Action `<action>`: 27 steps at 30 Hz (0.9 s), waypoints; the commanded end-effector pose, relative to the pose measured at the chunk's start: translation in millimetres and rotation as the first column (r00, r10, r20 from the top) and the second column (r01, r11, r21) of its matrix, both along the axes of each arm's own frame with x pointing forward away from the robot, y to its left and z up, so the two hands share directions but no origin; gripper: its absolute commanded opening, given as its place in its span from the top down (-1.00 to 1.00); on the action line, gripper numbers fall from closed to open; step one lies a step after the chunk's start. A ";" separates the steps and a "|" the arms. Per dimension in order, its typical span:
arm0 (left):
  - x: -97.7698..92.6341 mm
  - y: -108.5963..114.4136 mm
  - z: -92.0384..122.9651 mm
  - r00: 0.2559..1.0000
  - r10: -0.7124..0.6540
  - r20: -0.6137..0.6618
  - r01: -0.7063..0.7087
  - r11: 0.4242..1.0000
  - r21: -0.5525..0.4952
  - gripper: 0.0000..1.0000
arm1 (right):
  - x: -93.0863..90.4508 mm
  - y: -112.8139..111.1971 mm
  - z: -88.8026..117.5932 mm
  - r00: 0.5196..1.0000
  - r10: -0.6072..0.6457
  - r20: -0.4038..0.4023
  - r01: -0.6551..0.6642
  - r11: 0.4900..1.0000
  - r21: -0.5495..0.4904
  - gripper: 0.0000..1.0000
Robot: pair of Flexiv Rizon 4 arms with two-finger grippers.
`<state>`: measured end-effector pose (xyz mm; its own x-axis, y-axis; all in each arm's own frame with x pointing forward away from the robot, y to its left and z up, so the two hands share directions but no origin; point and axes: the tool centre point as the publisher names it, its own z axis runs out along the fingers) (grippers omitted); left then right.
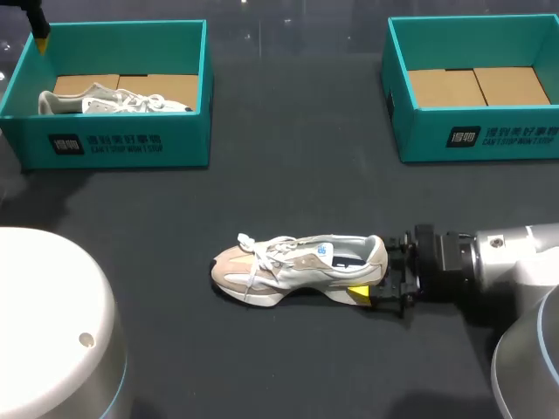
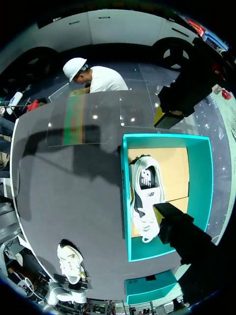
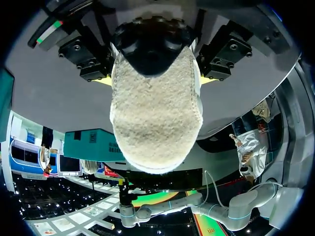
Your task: Take the shoe out of the shoebox, open the shoe tongue, remove and reinsert the insole, then place the shoe into the shoebox
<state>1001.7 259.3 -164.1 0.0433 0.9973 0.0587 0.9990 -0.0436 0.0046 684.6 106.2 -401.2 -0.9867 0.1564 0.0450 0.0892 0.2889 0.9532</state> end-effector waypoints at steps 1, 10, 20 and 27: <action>-0.5 0.5 0.4 1.000 -0.001 0.001 0.001 1.000 0.001 -1.00 | -1.5 3.5 -1.2 1.000 0.000 -0.004 0.000 1.000 -0.009 1.00; -0.5 0.5 0.4 1.000 -0.001 0.001 0.001 1.000 0.001 -1.00 | -3.5 3.5 0.8 1.000 0.000 -0.004 0.000 1.000 -0.008 1.00; -0.5 0.5 0.4 1.000 -0.001 0.001 0.001 1.000 0.001 -1.00 | -3.5 3.5 0.8 1.000 0.000 -0.004 0.000 1.000 -0.008 1.00; -0.5 0.5 0.4 1.000 -0.001 0.001 0.001 1.000 0.001 -1.00 | -3.5 3.5 0.8 1.000 0.000 -0.004 0.000 1.000 -0.008 1.00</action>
<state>1001.7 259.3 -164.1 0.0433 0.9973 0.0587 0.9990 -0.0437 0.0045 683.2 107.5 -400.6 -0.9866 0.1561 0.0469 0.0916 0.2934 0.9516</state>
